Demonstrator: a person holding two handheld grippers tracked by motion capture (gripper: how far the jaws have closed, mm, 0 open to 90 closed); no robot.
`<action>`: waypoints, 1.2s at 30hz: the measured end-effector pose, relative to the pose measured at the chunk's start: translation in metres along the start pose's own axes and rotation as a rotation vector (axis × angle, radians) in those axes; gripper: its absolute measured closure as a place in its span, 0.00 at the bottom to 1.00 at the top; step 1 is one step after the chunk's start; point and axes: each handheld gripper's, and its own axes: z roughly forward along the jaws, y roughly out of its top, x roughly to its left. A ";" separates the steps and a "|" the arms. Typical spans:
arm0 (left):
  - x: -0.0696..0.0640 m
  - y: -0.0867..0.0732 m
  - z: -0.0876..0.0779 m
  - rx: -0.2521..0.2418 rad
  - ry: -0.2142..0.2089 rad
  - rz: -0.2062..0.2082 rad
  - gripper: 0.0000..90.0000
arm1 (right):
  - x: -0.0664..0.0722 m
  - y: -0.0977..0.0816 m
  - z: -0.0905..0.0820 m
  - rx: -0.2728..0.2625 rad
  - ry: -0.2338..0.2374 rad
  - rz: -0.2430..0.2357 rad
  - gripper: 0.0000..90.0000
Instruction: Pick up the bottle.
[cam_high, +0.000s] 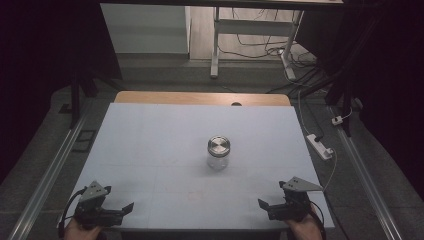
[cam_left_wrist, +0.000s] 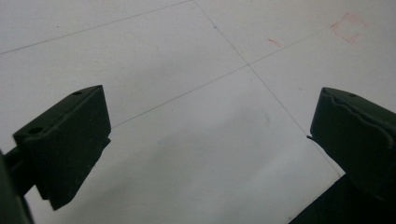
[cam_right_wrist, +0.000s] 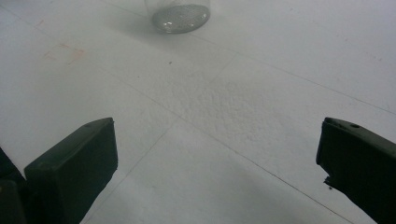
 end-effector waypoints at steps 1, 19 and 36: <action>0.000 0.000 0.000 0.003 -0.001 0.002 0.00 | -0.001 0.000 0.000 -0.004 0.002 0.006 0.00; -0.001 0.000 0.001 0.017 -0.036 0.018 0.00 | -0.001 0.001 0.000 -0.002 0.026 -0.002 0.00; 0.001 0.000 0.000 0.011 -0.053 0.007 0.00 | 0.005 0.007 0.001 -0.030 0.037 -0.028 0.00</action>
